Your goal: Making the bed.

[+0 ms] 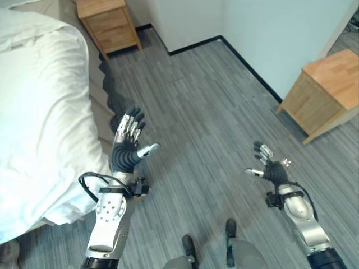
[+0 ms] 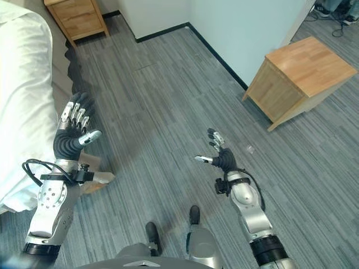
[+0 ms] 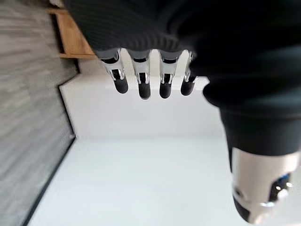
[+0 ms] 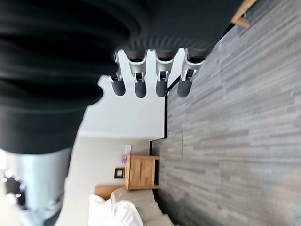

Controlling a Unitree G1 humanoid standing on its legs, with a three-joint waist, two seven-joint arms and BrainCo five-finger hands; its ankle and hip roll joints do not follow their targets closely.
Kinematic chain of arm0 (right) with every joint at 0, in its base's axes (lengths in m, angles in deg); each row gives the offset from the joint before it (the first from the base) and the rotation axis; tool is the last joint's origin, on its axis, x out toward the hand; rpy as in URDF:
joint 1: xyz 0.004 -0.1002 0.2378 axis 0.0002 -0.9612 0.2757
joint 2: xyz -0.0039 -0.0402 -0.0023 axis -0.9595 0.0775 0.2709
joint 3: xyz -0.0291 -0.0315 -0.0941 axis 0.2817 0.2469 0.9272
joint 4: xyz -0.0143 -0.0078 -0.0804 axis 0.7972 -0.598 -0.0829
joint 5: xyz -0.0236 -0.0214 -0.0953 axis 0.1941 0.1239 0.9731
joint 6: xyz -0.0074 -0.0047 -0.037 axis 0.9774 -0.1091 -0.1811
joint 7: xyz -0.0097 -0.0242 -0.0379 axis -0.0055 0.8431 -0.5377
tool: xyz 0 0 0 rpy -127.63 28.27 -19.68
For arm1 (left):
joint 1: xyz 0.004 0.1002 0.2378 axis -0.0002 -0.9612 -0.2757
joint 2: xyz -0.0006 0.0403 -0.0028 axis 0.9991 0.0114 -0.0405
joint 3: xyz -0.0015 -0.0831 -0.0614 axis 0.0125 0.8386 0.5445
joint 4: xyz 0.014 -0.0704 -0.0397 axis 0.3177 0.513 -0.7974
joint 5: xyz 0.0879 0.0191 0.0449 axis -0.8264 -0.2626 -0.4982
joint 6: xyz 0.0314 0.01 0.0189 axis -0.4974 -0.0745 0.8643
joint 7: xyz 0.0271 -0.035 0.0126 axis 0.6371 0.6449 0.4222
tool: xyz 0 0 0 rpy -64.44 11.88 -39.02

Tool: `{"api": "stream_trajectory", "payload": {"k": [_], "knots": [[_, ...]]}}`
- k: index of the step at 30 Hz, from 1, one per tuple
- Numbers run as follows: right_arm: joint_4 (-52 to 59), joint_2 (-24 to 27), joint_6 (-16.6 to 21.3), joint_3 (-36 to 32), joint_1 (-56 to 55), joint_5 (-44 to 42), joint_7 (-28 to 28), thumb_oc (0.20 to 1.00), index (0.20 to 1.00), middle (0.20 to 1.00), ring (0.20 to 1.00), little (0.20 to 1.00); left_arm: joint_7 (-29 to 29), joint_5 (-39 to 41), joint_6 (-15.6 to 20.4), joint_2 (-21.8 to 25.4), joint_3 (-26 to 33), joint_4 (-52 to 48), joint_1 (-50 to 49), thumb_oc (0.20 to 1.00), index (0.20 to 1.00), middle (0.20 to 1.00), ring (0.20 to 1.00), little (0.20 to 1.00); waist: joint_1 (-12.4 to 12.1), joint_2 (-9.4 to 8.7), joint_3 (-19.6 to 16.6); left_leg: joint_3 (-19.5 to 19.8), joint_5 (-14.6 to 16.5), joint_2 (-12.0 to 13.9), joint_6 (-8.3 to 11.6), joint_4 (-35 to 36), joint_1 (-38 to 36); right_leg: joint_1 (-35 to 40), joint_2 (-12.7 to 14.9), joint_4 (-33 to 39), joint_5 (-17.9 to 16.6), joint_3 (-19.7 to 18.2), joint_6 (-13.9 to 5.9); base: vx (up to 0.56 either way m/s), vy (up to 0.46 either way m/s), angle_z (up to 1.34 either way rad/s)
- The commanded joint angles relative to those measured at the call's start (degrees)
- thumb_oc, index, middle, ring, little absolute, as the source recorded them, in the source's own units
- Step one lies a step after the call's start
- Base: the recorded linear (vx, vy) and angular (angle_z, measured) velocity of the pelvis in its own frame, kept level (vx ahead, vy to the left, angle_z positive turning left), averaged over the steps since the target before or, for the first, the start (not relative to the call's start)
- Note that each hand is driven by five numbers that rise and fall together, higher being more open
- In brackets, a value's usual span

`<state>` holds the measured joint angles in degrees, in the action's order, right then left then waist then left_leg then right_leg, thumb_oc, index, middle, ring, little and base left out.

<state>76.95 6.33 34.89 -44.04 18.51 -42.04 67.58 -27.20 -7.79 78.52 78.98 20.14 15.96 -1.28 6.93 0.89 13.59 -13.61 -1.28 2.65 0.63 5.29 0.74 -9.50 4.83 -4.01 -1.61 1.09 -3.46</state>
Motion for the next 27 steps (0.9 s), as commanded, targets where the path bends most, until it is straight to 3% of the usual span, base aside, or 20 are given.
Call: {"api": "stream_trajectory", "payload": {"k": [1,4,12,13,24,27], "knots": [[0.7,-3.0,3.6,0.8,3.0,-0.9,-0.5,1.000,1.000,1.000,1.000,1.000,-0.5,0.2,3.1,2.7,2.1,-2.3,-0.5,1.000,1.000,1.000,1.000,1.000,-1.2,-3.56,-1.7,-3.0,1.5,0.8,0.43,-0.3,0.5,1.7,3.1,6.5,-3.7,-1.7,-5.46,0.04,-0.001,-0.01],[0.8,-2.5,3.6,1.3,3.3,-1.1,-0.8,1.000,1.000,1.000,1.000,1.000,-0.8,2.7,3.0,0.3,0.6,-3.3,-0.8,1.000,1.000,1.000,1.000,1.000,-1.0,-3.81,-2.2,-3.2,2.1,0.7,0.25,-0.3,-0.6,3.7,3.5,8.7,-3.9,-1.1,-5.53,0.05,-0.004,0.09],[2.7,-1.4,3.8,2.0,1.4,-2.0,0.8,1.000,1.000,1.000,1.000,1.000,-1.9,3.5,2.2,-0.6,-0.5,-4.8,-4.2,1.000,1.000,1.000,1.000,1.000,-0.5,-3.47,-4.0,-2.4,2.7,1.1,0.52,-0.3,-2.3,6.4,3.2,9.0,-2.2,-0.4,-5.10,0.03,-0.011,-0.02],[-19.3,-4.2,-6.5,-10.1,-9.8,-1.0,-7.0,1.000,1.000,1.000,1.000,1.000,-1.2,5.3,-6.6,-3.9,-8.0,33.5,-2.5,1.000,1.000,1.000,1.000,1.000,-6.9,-1.48,-7.0,9.6,1.8,-2.0,0.09,-0.3,-2.6,10.3,-2.1,8.4,0.7,7.4,-2.89,0.01,-0.011,0.05],[-17.7,-1.6,-5.2,-7.7,-5.0,2.9,-8.1,1.000,1.000,1.000,1.000,1.000,1.0,1.3,-6.0,-4.0,-6.8,32.8,-1.9,1.000,1.000,1.000,1.000,1.000,-8.4,-1.32,-8.4,9.8,1.1,-2.4,0.21,-0.3,-2.0,10.8,-0.9,9.0,0.9,9.3,-3.33,0.00,0.040,0.11],[-14.7,2.9,-3.3,-7.0,-1.0,6.2,-8.2,1.000,1.000,1.000,1.000,1.000,0.7,0.3,-4.2,-2.0,-5.7,29.3,-2.5,1.000,1.000,1.000,1.000,1.000,-9.7,-1.60,-8.1,10.6,1.5,-2.8,-0.01,-0.3,-2.2,11.4,-0.1,9.0,0.6,10.6,-3.91,0.12,0.177,0.19]]}}
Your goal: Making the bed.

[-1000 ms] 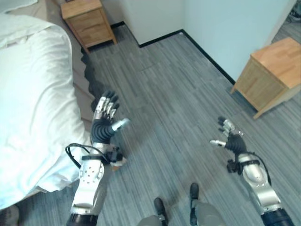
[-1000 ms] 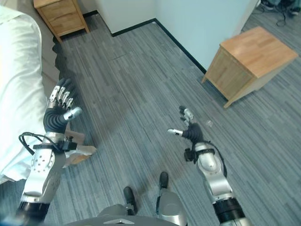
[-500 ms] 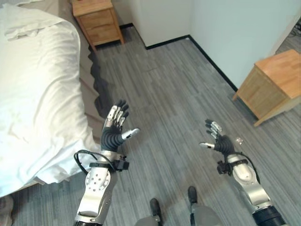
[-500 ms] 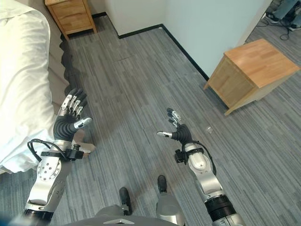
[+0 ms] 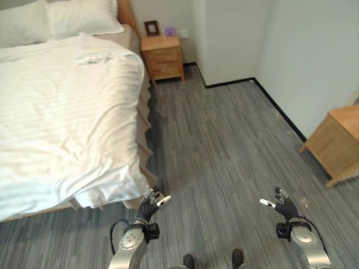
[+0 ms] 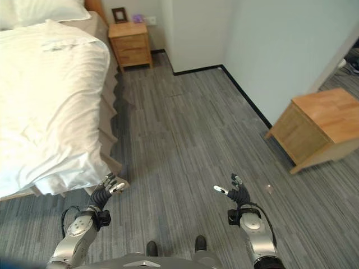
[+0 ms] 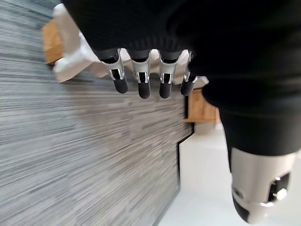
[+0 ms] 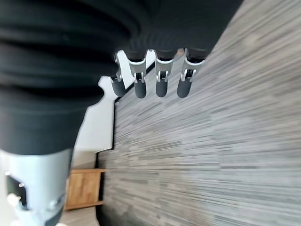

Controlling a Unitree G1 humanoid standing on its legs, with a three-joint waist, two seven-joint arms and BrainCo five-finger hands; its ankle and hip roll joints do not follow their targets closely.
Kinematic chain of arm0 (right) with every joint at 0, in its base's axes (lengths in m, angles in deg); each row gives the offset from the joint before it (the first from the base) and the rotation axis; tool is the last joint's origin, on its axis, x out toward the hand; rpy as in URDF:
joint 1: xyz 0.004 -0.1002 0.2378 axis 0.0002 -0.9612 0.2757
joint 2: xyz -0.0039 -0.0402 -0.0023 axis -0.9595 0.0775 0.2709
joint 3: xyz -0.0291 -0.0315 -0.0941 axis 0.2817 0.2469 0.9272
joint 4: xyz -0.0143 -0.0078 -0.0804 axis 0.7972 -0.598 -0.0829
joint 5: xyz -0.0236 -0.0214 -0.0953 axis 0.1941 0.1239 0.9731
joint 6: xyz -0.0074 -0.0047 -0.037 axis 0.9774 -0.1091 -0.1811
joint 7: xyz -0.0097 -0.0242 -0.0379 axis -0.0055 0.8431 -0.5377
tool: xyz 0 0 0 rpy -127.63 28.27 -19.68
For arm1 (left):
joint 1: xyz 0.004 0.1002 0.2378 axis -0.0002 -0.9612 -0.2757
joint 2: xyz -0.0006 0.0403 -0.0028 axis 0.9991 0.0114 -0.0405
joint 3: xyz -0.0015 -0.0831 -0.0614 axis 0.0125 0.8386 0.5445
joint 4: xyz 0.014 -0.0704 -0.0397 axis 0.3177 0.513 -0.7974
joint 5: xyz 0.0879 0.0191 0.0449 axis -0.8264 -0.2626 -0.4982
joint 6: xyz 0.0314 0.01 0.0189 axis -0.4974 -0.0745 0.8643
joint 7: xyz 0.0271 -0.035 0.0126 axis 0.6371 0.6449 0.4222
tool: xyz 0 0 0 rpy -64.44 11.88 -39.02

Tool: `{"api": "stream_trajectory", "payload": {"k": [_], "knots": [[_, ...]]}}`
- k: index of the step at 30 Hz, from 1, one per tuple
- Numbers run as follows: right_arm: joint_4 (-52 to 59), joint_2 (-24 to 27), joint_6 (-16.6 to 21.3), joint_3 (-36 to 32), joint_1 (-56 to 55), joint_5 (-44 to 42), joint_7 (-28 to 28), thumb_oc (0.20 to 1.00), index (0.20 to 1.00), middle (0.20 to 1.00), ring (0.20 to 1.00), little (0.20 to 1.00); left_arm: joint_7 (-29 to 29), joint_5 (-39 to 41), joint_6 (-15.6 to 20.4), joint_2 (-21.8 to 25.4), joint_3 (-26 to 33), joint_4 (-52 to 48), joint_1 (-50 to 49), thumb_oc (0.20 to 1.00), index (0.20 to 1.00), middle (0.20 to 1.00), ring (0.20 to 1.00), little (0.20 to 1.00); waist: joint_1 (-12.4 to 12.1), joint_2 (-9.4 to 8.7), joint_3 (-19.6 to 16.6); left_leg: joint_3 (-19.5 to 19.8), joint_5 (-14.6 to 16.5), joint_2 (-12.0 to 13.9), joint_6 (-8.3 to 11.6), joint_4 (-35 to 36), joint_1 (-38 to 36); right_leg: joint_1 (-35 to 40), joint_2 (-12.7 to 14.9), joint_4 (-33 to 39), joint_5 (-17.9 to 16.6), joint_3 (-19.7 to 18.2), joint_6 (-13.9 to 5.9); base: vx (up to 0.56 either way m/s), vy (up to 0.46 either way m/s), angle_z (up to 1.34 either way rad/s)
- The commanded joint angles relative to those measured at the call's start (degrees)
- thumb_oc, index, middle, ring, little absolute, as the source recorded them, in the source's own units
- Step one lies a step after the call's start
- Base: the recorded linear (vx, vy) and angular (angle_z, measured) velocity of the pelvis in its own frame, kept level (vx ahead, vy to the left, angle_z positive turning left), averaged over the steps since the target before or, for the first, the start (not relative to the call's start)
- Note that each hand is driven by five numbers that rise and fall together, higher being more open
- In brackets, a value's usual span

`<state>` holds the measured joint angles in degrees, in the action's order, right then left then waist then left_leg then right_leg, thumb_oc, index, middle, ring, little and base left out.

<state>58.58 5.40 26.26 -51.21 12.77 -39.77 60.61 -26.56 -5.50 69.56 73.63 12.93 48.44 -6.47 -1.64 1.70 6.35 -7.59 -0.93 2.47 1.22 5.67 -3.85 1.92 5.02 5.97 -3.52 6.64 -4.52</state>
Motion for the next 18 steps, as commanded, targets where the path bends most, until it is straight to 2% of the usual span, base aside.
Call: {"api": "stream_trajectory", "payload": {"k": [1,4,5,7,9,11,12,13,14,15,17,18], "knots": [[4.5,4.7,6.0,0.2,5.6,4.2,-1.0,1.000,1.000,1.000,1.000,1.000,-0.2,-2.3,5.2,3.9,1.9,-4.1,2.6,1.000,1.000,1.000,1.000,1.000,-1.6,-2.60,-0.8,4.9,1.3,-2.8,-0.76,-0.7,2.4,0.2,0.0,-1.0,2.5,5.4,-3.04,0.13,0.186,0.23],[4.8,5.2,6.6,0.5,6.4,4.1,-0.5,1.000,1.000,1.000,1.000,1.000,-0.6,-2.4,5.5,4.5,2.1,-5.0,2.6,1.000,1.000,1.000,1.000,1.000,-2.1,-2.82,-0.6,5.1,1.4,-3.0,-0.95,-0.7,2.3,0.6,0.2,-1.0,2.4,5.9,-3.26,0.05,0.074,0.18],[6.4,5.2,7.8,0.3,7.1,2.4,1.2,1.000,1.000,1.000,1.000,1.000,-0.8,-3.1,6.1,5.2,2.9,-6.0,2.5,1.000,1.000,1.000,1.000,1.000,-3.2,-3.05,0.0,5.7,1.7,-3.3,-1.65,-0.7,1.9,0.4,1.2,-5.1,3.1,6.9,-3.59,0.09,0.129,0.15],[8.2,3.8,9.3,-0.6,7.6,0.5,2.5,1.000,1.000,1.000,1.000,1.000,-0.4,-4.2,6.5,5.6,3.9,-6.1,2.3,1.000,1.000,1.000,1.000,1.000,-3.8,-2.96,0.6,6.5,2.5,-3.9,-2.57,-0.7,0.8,-1.4,2.7,-12.1,3.4,7.4,-4.73,0.17,0.160,0.18],[10.7,2.9,9.7,-1.0,8.3,0.4,2.7,1.000,1.000,1.000,1.000,1.000,0.4,-3.6,6.4,5.2,4.5,-4.7,2.4,1.000,1.000,1.000,1.000,1.000,-3.8,-2.70,1.5,7.2,3.4,-4.2,-3.30,-0.7,-0.7,-4.3,4.4,-19.9,1.1,7.6,-6.23,0.22,0.133,0.18],[13.0,3.0,9.7,-1.4,8.0,0.9,2.6,1.000,1.000,1.000,1.000,1.000,1.1,-2.4,6.4,4.8,4.7,-3.7,3.1,1.000,1.000,1.000,1.000,1.000,-2.6,-1.93,2.3,8.3,4.2,-4.0,-3.51,-0.7,-2.1,-8.4,2.9,-24.0,1.1,6.3,-5.50,0.28,0.091,0.03],[14.0,3.2,9.9,-1.8,7.8,0.9,2.4,1.000,1.000,1.000,1.000,1.000,1.5,-1.7,6.4,4.5,4.6,-3.9,3.5,1.000,1.000,1.000,1.000,1.000,-1.5,-1.76,2.8,9.1,5.2,-4.0,-3.42,-0.7,-3.4,-10.9,0.7,-22.9,2.1,5.3,-4.50,0.49,0.014,0.27],[15.0,3.2,10.2,-2.8,7.1,0.5,2.0,1.000,1.000,1.000,1.000,1.000,1.3,-1.5,6.5,4.3,4.6,-4.5,3.6,1.000,1.000,1.000,1.000,1.000,0.0,-2.04,3.2,10.3,7.0,-4.5,-2.96,-0.7,-5.3,-13.3,-0.9,-17.2,2.4,4.5,-3.99,0.41,-0.020,0.43],[15.0,3.3,10.1,-2.8,7.0,0.5,2.0,1.000,1.000,1.000,1.000,1.000,1.3,-1.5,6.5,4.3,4.6,-4.5,3.5,1.000,1.000,1.000,1.000,1.000,0.1,-1.82,3.2,10.4,7.2,-4.2,-2.89,-0.7,-5.5,-12.9,-1.1,-17.0,2.4,4.7,-3.94,0.64,-0.089,0.89],[15.2,3.4,10.2,-3.8,6.3,0.5,1.3,1.000,1.000,1.000,1.000,1.000,1.3,-1.8,6.6,4.3,4.6,-4.7,4.2,1.000,1.000,1.000,1.000,1.000,1.7,-2.06,3.8,11.5,9.4,-4.2,-2.08,-0.7,-8.3,-16.6,-0.8,-8.6,0.0,5.7,-3.95,0.57,-0.116,1.17],[15.2,3.3,10.0,-4.0,5.9,0.7,1.1,1.000,1.000,1.000,1.000,1.000,1.4,-2.0,6.6,4.3,4.7,-4.6,4.8,1.000,1.000,1.000,1.000,1.000,2.5,-1.39,3.8,12.1,10.8,-2.9,-1.23,-0.7,-9.9,-17.6,-0.9,-4.0,-1.7,7.3,-4.52,0.63,-0.160,0.98],[15.9,3.2,9.5,-4.3,4.8,1.6,1.1,1.000,1.000,1.000,1.000,1.000,1.4,-2.9,6.9,4.5,4.9,-4.2,6.0,1.000,1.000,1.000,1.000,1.000,3.9,-1.07,3.7,13.0,13.5,-1.4,-0.39,-0.7,-12.8,-21.3,0.3,-1.1,-2.6,8.2,-5.53,0.72,-0.221,0.10]]}}
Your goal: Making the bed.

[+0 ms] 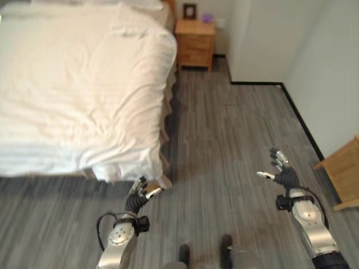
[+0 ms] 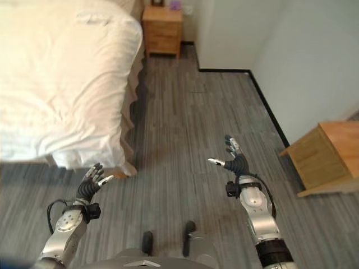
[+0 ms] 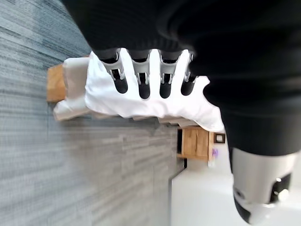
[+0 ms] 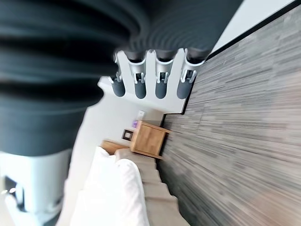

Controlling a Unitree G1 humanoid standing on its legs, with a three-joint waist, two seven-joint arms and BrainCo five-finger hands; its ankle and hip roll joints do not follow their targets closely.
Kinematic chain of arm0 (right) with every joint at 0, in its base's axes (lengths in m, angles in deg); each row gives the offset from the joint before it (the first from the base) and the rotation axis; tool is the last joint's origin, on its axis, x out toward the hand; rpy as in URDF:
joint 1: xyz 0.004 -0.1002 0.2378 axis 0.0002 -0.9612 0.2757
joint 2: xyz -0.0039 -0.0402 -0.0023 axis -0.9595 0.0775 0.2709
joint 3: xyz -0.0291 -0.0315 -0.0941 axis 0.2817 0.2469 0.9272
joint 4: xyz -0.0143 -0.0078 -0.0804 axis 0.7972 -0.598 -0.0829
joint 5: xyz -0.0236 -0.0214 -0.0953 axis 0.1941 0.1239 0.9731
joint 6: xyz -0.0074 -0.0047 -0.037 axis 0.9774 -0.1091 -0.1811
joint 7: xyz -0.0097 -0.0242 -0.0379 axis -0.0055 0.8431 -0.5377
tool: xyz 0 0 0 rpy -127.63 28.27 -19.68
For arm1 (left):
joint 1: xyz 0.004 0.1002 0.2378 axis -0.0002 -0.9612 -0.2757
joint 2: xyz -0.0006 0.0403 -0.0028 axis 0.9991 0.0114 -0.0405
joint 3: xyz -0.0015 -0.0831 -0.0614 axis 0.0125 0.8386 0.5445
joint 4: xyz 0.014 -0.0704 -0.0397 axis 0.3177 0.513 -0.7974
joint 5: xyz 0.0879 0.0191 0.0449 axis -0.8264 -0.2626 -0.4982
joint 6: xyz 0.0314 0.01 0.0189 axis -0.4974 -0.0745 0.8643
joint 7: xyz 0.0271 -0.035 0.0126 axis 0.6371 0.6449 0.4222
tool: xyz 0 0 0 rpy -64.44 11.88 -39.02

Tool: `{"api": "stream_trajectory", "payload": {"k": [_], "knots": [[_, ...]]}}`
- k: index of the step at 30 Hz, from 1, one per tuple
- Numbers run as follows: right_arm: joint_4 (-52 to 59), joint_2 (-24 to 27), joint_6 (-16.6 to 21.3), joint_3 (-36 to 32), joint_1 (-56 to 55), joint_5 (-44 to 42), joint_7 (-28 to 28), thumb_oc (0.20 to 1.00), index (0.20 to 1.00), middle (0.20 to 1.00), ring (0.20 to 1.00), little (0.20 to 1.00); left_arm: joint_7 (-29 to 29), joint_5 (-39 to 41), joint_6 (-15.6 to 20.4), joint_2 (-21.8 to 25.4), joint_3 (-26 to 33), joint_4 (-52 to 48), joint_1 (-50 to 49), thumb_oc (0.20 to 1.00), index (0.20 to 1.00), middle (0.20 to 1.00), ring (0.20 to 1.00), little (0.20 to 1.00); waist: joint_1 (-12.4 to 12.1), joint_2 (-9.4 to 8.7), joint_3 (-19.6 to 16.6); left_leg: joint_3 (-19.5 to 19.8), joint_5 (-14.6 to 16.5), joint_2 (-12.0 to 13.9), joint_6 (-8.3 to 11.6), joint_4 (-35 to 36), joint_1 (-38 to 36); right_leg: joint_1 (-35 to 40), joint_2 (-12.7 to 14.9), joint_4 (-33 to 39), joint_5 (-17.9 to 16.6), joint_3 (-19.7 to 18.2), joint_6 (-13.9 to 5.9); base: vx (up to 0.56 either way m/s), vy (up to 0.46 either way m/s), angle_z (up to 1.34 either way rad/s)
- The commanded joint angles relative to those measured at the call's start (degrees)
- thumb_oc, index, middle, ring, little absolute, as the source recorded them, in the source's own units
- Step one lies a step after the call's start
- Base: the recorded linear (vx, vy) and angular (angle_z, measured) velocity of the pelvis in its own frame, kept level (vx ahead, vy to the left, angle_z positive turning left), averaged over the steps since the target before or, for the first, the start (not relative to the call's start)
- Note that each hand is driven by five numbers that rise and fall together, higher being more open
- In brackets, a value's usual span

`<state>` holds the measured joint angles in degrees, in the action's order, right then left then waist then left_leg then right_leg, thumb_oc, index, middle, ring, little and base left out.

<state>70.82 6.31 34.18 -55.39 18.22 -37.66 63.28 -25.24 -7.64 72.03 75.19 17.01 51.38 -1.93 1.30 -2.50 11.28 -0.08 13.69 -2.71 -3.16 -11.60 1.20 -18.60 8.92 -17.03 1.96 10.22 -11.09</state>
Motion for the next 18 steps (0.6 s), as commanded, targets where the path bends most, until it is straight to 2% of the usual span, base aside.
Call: {"api": "stream_trajectory", "payload": {"k": [1,3,4,5,6,7,8,9,10,11,13,14,15,16,17,18], "knots": [[3.8,2.3,1.6,0.0,-1.4,0.0,-1.2,1.000,1.000,1.000,1.000,1.000,-0.1,-1.2,4.8,2.8,0.8,-7.0,1.6,1.000,1.000,1.000,1.000,1.000,1.9,3.15,-1.6,6.1,-0.5,4.1,4.12,16.6,-19.7,-1.9,-3.3,21.9,-8.8,4.0,0.90,0.97,-0.288,-0.09],[4.2,2.7,1.8,-0.1,-2.7,0.4,-0.6,1.000,1.000,1.000,1.000,1.000,-0.2,-1.5,5.0,2.7,1.1,-7.4,1.4,1.000,1.000,1.000,1.000,1.000,2.7,3.57,-1.9,6.4,-0.5,4.9,4.32,16.6,-21.5,-1.3,-3.9,21.3,-9.7,2.9,1.07,0.52,-0.138,0.08],[4.2,2.8,1.6,0.1,-3.5,0.6,0.0,1.000,1.000,1.000,1.000,1.000,-0.3,-1.9,5.0,2.5,1.1,-7.4,0.9,1.000,1.000,1.000,1.000,1.000,3.0,3.98,-2.3,6.4,-1.4,5.9,4.67,14.8,-22.7,-0.3,-4.9,20.4,-10.4,2.4,1.87,0.48,-0.126,0.28],[3.3,2.7,1.6,0.7,-3.9,0.7,0.5,1.000,1.000,1.000,1.000,1.000,-0.2,-2.0,5.0,2.0,0.7,-7.1,0.6,1.000,1.000,1.000,1.000,1.000,3.5,4.08,-2.6,6.2,-3.4,5.8,5.54,9.4,-21.8,0.8,-5.0,19.5,-11.0,2.1,2.92,0.92,-0.288,0.29],[2.1,2.7,1.5,2.0,-3.9,0.3,0.9,1.000,1.000,1.000,1.000,1.000,0.0,-0.9,4.7,1.3,0.3,-6.5,0.4,1.000,1.000,1.000,1.000,1.000,3.3,4.38,-2.3,3.2,-12.9,6.1,9.16,-7.9,-16.5,4.7,-6.5,17.5,-10.0,2.7,5.26,0.66,-0.217,0.26],[2.1,2.6,1.5,2.0,-3.9,0.3,0.9,1.000,1.000,1.000,1.000,1.000,0.0,-0.9,4.7,1.3,0.3,-6.5,0.4,1.000,1.000,1.000,1.000,1.000,3.5,4.12,-2.4,3.3,-13.1,5.9,9.12,-8.0,-16.2,4.5,-6.2,17.5,-10.1,2.8,5.24,0.65,-0.258,0.64],[2.3,3.1,1.5,2.4,-3.9,0.2,0.9,1.000,1.000,1.000,1.000,1.000,-0.1,0.4,4.5,1.1,-0.2,-6.6,0.5,1.000,1.000,1.000,1.000,1.000,2.9,3.53,-1.7,2.6,-17.7,5.8,9.92,-17.9,-11.7,7.1,-6.9,16.9,-8.6,2.8,7.09,0.62,-0.328,0.43],[3.0,3.6,1.5,2.6,-3.7,-0.6,0.6,1.000,1.000,1.000,1.000,1.000,-0.1,0.8,4.5,1.6,-1.3,-7.7,0.9,1.000,1.000,1.000,1.000,1.000,1.3,1.44,0.0,-0.2,-19.0,6.1,8.57,-32.4,-3.8,12.0,-7.3,17.6,-6.1,1.7,9.42,0.62,-0.326,0.04],[3.0,3.5,1.5,2.5,-3.6,-0.6,0.6,1.000,1.000,1.000,1.000,1.000,-0.1,0.8,4.5,1.6,-1.3,-7.7,0.9,1.000,1.000,1.000,1.000,1.000,1.4,1.25,-0.1,-0.1,-19.1,5.9,8.51,-32.6,-3.3,11.7,-7.1,17.6,-6.2,1.8,9.40,0.68,-0.315,-0.56],[3.1,4.2,1.1,3.3,-3.2,-0.7,0.9,1.000,1.000,1.000,1.000,1.000,-0.2,1.6,4.7,1.7,-1.9,-8.5,1.2,1.000,1.000,1.000,1.000,1.000,0.2,0.20,0.5,-0.9,-15.8,5.5,6.46,-35.0,0.3,14.4,-7.6,18.4,-4.6,0.3,9.92,0.42,-0.106,-0.56],[3.3,4.5,0.8,4.3,-3.2,-0.2,1.8,1.000,1.000,1.000,1.000,1.000,-0.7,1.8,4.4,1.0,-2.0,-10.0,0.2,1.000,1.000,1.000,1.000,1.000,-2.0,-0.70,0.9,-1.7,-12.4,3.8,5.33,-33.8,6.6,18.2,-7.6,20.0,-2.6,-1.5,9.89,0.73,-0.057,-0.69],[3.3,4.8,0.7,5.0,-2.9,0.1,2.3,1.000,1.000,1.000,1.000,1.000,-1.1,1.9,4.5,0.4,-1.9,-11.4,-0.9,1.000,1.000,1.000,1.000,1.000,-4.4,-1.04,0.8,-2.9,-11.4,2.3,4.84,-25.9,11.6,22.1,-7.8,21.6,-1.0,-3.7,8.96,0.65,0.022,-0.88],[3.3,4.8,0.7,5.0,-2.9,0.1,2.3,1.000,1.000,1.000,1.000,1.000,-1.1,1.9,4.5,0.5,-1.9,-11.4,-1.0,1.000,1.000,1.000,1.000,1.000,-4.5,-1.27,0.7,-3.0,-11.7,2.0,4.79,-25.5,11.5,22.0,-7.6,21.6,-1.0,-3.8,8.92,0.68,0.064,-0.94],[3.0,5.0,0.8,5.5,-2.6,0.4,2.7,1.000,1.000,1.000,1.000,1.000,-1.6,1.9,4.4,-0.1,-1.8,-11.9,-2.0,1.000,1.000,1.000,1.000,1.000,-5.7,-1.24,0.6,-3.6,-10.9,1.6,4.00,-17.9,12.9,24.1,-7.9,21.9,0.1,-4.7,8.42,0.47,0.070,-0.81],[3.1,5.1,1.0,5.6,-2.5,0.6,2.9,1.000,1.000,1.000,1.000,1.000,-1.8,1.7,4.4,-0.2,-1.6,-12.3,-2.7,1.000,1.000,1.000,1.000,1.000,-6.6,-1.23,0.3,-4.5,-12.1,1.8,3.50,-8.1,12.9,25.8,-7.7,22.0,1.4,-5.1,8.15,1.00,0.153,-0.92],[3.0,5.4,1.5,5.6,-2.1,0.4,3.2,1.000,1.000,1.000,1.000,1.000,-2.4,1.4,4.1,0.0,-1.4,-12.4,-3.5,1.000,1.000,1.000,1.000,1.000,-7.8,0.22,-0.4,-6.8,-18.1,4.2,4.55,8.5,14.2,29.6,-9.4,22.0,4.5,-5.2,7.83,0.76,0.119,-0.81]]}}
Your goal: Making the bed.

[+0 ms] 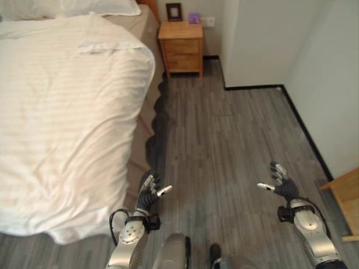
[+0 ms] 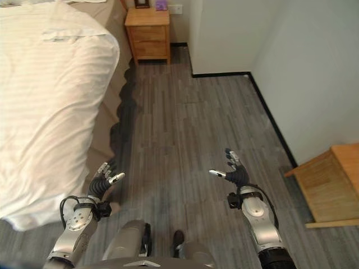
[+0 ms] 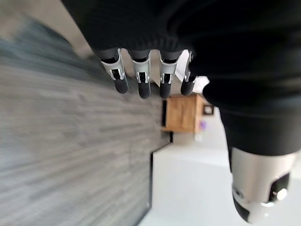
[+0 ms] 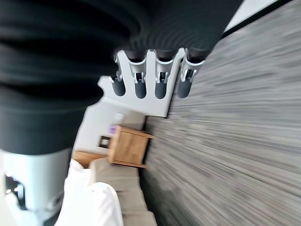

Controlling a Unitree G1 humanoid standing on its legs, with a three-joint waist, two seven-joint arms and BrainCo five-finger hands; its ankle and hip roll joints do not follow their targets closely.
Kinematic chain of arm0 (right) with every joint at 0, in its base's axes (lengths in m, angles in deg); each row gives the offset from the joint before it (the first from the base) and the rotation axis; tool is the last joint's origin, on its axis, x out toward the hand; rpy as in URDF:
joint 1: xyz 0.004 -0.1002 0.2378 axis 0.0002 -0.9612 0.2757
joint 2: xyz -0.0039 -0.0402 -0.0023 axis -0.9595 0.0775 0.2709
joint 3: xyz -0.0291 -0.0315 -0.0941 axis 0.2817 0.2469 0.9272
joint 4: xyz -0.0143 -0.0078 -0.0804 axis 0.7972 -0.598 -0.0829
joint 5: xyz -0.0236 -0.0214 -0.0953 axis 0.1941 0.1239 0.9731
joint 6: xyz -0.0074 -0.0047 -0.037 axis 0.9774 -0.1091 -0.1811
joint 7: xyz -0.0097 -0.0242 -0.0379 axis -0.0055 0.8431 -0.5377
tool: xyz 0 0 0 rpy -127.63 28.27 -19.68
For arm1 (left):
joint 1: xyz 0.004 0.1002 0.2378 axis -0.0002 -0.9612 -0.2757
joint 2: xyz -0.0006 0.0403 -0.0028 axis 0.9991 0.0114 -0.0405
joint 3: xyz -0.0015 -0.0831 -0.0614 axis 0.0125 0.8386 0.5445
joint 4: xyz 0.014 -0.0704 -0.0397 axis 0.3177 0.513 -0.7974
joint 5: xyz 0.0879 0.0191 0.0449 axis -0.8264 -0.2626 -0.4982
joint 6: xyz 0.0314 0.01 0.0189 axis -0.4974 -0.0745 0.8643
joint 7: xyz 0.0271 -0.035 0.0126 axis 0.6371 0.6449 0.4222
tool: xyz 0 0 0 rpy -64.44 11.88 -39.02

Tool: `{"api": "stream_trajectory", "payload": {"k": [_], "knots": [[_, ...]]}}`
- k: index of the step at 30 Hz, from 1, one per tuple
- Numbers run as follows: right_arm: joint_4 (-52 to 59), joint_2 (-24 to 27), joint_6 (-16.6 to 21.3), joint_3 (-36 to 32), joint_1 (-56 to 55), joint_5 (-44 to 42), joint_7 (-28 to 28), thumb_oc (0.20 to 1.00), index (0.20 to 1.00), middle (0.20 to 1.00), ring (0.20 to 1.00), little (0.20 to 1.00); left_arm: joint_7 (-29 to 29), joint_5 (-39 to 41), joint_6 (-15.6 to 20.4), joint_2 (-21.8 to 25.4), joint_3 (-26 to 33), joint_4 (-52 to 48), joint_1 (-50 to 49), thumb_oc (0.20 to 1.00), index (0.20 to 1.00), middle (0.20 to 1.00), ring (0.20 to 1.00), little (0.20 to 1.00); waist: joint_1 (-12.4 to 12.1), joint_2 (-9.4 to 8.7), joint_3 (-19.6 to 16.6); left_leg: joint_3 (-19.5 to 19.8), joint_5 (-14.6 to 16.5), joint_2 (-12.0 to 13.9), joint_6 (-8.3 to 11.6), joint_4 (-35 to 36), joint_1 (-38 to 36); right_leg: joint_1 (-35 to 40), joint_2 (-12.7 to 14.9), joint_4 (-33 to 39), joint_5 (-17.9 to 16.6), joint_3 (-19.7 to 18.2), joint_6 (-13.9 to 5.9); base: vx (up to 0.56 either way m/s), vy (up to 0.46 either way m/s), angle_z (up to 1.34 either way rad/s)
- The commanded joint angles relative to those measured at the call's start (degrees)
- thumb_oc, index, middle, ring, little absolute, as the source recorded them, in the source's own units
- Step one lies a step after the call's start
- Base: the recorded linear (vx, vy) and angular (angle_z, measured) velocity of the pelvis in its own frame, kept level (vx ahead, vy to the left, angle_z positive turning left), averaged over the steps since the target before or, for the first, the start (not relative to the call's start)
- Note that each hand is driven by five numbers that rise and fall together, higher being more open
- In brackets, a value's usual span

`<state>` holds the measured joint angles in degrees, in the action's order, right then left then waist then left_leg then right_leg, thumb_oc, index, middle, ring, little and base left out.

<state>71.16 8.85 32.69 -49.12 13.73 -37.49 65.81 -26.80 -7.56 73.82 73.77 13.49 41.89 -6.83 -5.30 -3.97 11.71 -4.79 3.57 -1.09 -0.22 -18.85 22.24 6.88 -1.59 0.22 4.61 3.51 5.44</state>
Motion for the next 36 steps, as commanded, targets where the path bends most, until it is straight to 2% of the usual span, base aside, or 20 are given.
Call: {"api": "stream_trajectory", "payload": {"k": [1,4,7,8,9,11,13,14,16,18,19,20,21,24,27,29,30,32,35,36], "knots": [[2.7,2.9,3.0,-0.7,2.4,0.2,0.7,1.000,1.000,1.000,1.000,1.000,-0.8,1.3,2.3,1.5,2.1,-2.9,1.4,1.000,1.000,1.000,1.000,1.000,-1.3,1.43,-0.5,-2.3,-8.8,2.2,1.59,17.5,-8.2,4.5,1.4,4.8,2.0,1.4,-8.77,0.84,0.134,-0.44],[2.5,3.0,3.3,-0.8,3.5,0.2,0.1,1.000,1.000,1.000,1.000,1.000,-0.4,0.5,2.3,1.8,2.1,-2.5,1.4,1.000,1.000,1.000,1.000,1.000,-2.3,0.69,-0.4,-6.6,-8.3,4.5,1.87,23.8,-2.8,9.2,2.1,4.5,4.7,2.0,-9.39,0.66,0.141,-0.05],[3.0,1.5,2.7,0.5,3.4,1.5,1.2,1.000,1.000,1.000,1.000,1.000,0.0,0.6,2.0,1.9,4.0,-2.3,-0.1,1.000,1.000,1.000,1.000,1.000,-4.8,-0.15,-2.1,-5.9,-13.2,4.4,1.27,23.8,-4.3,11.9,2.6,0.9,5.7,-0.7,-10.86,0.92,0.273,-0.12],[3.6,0.1,2.5,1.1,2.7,2.6,1.9,1.000,1.000,1.000,1.000,1.000,-0.3,0.6,1.7,1.9,3.9,-1.1,-1.2,1.000,1.000,1.000,1.000,1.000,-5.8,-1.58,-3.0,-6.2,-14.3,3.0,-0.75,22.5,-6.5,9.6,5.2,-9.6,0.1,0.4,-14.40,0.50,0.189,-0.25],[3.6,0.2,2.5,1.1,2.7,2.6,1.9,1.000,1.000,1.000,1.000,1.000,-0.3,0.6,1.7,1.9,3.9,-1.1,-1.2,1.000,1.000,1.000,1.000,1.000,-5.9,-1.45,-3.2,-6.3,-14.4,3.2,-0.71,22.5,-6.4,9.3,5.0,-9.6,-0.1,0.2,-14.35,0.74,0.292,-0.41],[3.7,-0.2,2.1,2.5,4.1,4.6,1.7,1.000,1.000,1.000,1.000,1.000,0.6,0.0,1.2,3.0,2.8,0.2,0.1,1.000,1.000,1.000,1.000,1.000,-3.9,-1.50,-1.9,-6.0,-10.6,1.4,-3.30,21.4,-12.7,0.4,8.2,-32.4,-16.7,1.2,-19.70,0.65,0.297,-0.67],[4.3,-0.1,2.3,3.6,4.9,5.1,1.7,1.000,1.000,1.000,1.000,1.000,0.8,0.0,1.0,3.6,2.8,-0.4,0.5,1.000,1.000,1.000,1.000,1.000,-3.1,-0.41,-1.6,-6.0,-9.1,1.9,-3.83,22.3,-16.0,-4.0,9.4,-36.6,-19.2,2.9,-19.86,0.56,0.204,-0.03],[4.4,-0.2,2.0,3.5,5.1,5.5,1.5,1.000,1.000,1.000,1.000,1.000,1.1,0.1,1.3,3.9,3.0,-0.5,0.6,1.000,1.000,1.000,1.000,1.000,-2.2,0.37,-1.5,-5.1,-7.7,2.0,-4.18,22.5,-18.2,-5.7,11.7,-37.1,-17.1,4.9,-18.53,0.77,0.181,0.19],[5.9,-0.2,1.8,3.6,4.7,5.6,1.8,1.000,1.000,1.000,1.000,1.000,1.0,0.8,1.3,4.1,3.2,-1.3,0.7,1.000,1.000,1.000,1.000,1.000,0.9,1.12,-0.7,-2.2,-4.2,1.3,-3.76,23.2,-24.2,-11.8,10.7,-30.1,-8.7,6.8,-15.03,0.81,0.096,0.39],[5.8,-0.4,1.6,3.3,4.4,5.3,1.8,1.000,1.000,1.000,1.000,1.000,1.0,0.9,1.5,3.8,3.2,-0.9,0.8,1.000,1.000,1.000,1.000,1.000,1.9,1.16,-0.6,-1.3,-3.2,1.3,-3.29,23.4,-25.8,-13.3,9.7,-26.4,-7.0,6.7,-14.98,0.60,-0.041,1.04],[5.7,-1.0,1.3,3.1,4.1,4.6,1.7,1.000,1.000,1.000,1.000,1.000,0.9,0.8,1.4,3.4,3.4,-0.9,0.9,1.000,1.000,1.000,1.000,1.000,3.3,0.41,-0.7,0.0,-1.0,0.8,-2.11,23.8,-28.3,-14.9,8.5,-12.5,-5.8,6.4,-14.54,0.61,-0.094,1.47],[5.7,-1.0,1.3,3.1,4.0,4.6,1.7,1.000,1.000,1.000,1.000,1.000,0.9,0.8,1.4,3.4,3.4,-0.9,0.9,1.000,1.000,1.000,1.000,1.000,3.5,0.63,-0.6,0.2,-0.8,1.1,-2.01,23.8,-28.6,-14.1,8.2,-11.8,-5.9,6.7,-14.51,1.10,-0.239,1.49],[4.2,-1.9,0.8,2.2,3.3,4.3,1.1,1.000,1.000,1.000,1.000,1.000,1.0,0.2,1.4,3.1,4.4,0.4,1.9,1.000,1.000,1.000,1.000,1.000,5.4,0.65,-0.3,3.7,3.2,1.2,-0.75,23.8,-33.8,-19.0,7.7,2.8,-9.4,3.4,-15.49,0.74,-0.155,1.05],[3.8,-2.3,0.3,2.0,2.3,5.4,1.3,1.000,1.000,1.000,1.000,1.000,1.2,-0.4,1.8,2.7,5.4,1.0,2.3,1.000,1.000,1.000,1.000,1.000,6.5,1.44,-0.4,5.8,6.4,2.4,0.08,23.8,-37.7,-22.2,7.7,4.8,-10.5,0.6,-16.70,0.73,-0.163,1.12],[3.2,-2.1,-0.1,2.1,0.3,5.9,2.7,1.000,1.000,1.000,1.000,1.000,0.6,-0.9,1.9,1.7,6.0,1.5,0.5,1.000,1.000,1.000,1.000,1.000,7.9,1.31,-1.8,8.9,7.9,2.7,0.94,18.2,-40.5,-20.3,6.8,1.0,-12.2,-2.3,-15.27,0.86,-0.265,0.79],[2.2,-1.1,0.3,2.9,1.2,5.3,2.5,1.000,1.000,1.000,1.000,1.000,1.2,2.2,1.9,0.2,5.5,2.4,1.3,1.000,1.000,1.000,1.000,1.000,7.7,1.91,-0.3,8.2,-0.8,2.5,3.81,-7.9,-30.1,-15.9,6.5,-1.2,-11.1,-1.6,-11.79,0.52,-0.262,0.86],[2.2,-1.1,0.3,2.9,1.2,5.3,2.5,1.000,1.000,1.000,1.000,1.000,1.2,2.2,1.9,0.2,5.5,2.4,1.3,1.000,1.000,1.000,1.000,1.000,7.8,1.71,-0.5,8.3,-0.9,2.2,3.79,-8.1,-29.6,-16.2,6.7,-1.2,-11.2,-1.6,-11.82,0.19,-0.221,0.66],[3.0,-0.8,0.3,2.7,2.6,3.8,1.1,1.000,1.000,1.000,1.000,1.000,1.4,3.1,2.4,0.7,4.6,1.1,2.2,1.000,1.000,1.000,1.000,1.000,7.1,-0.21,1.3,3.1,-2.4,4.1,3.35,-21.2,-18.9,-13.2,7.8,-0.7,-9.1,0.4,-9.54,0.25,-0.256,0.27],[2.3,0.1,-0.1,2.9,4.3,3.5,0.5,1.000,1.000,1.000,1.000,1.000,0.6,3.0,2.0,0.6,4.3,1.6,2.3,1.000,1.000,1.000,1.000,1.000,5.6,-0.27,1.1,-7.5,2.6,5.3,0.87,-5.6,-14.3,-5.7,8.8,1.3,-4.4,4.6,-9.88,0.47,-0.114,0.29],[2.2,0.1,0.0,2.9,4.4,3.5,0.5,1.000,1.000,1.000,1.000,1.000,0.6,2.9,2.0,0.6,4.4,1.6,2.3,1.000,1.000,1.000,1.000,1.000,5.7,-0.45,1.0,-7.6,2.3,5.1,0.81,-5.2,-14.3,-5.8,9.0,1.4,-4.5,4.6,-9.91,0.44,0.007,0.54]]}}
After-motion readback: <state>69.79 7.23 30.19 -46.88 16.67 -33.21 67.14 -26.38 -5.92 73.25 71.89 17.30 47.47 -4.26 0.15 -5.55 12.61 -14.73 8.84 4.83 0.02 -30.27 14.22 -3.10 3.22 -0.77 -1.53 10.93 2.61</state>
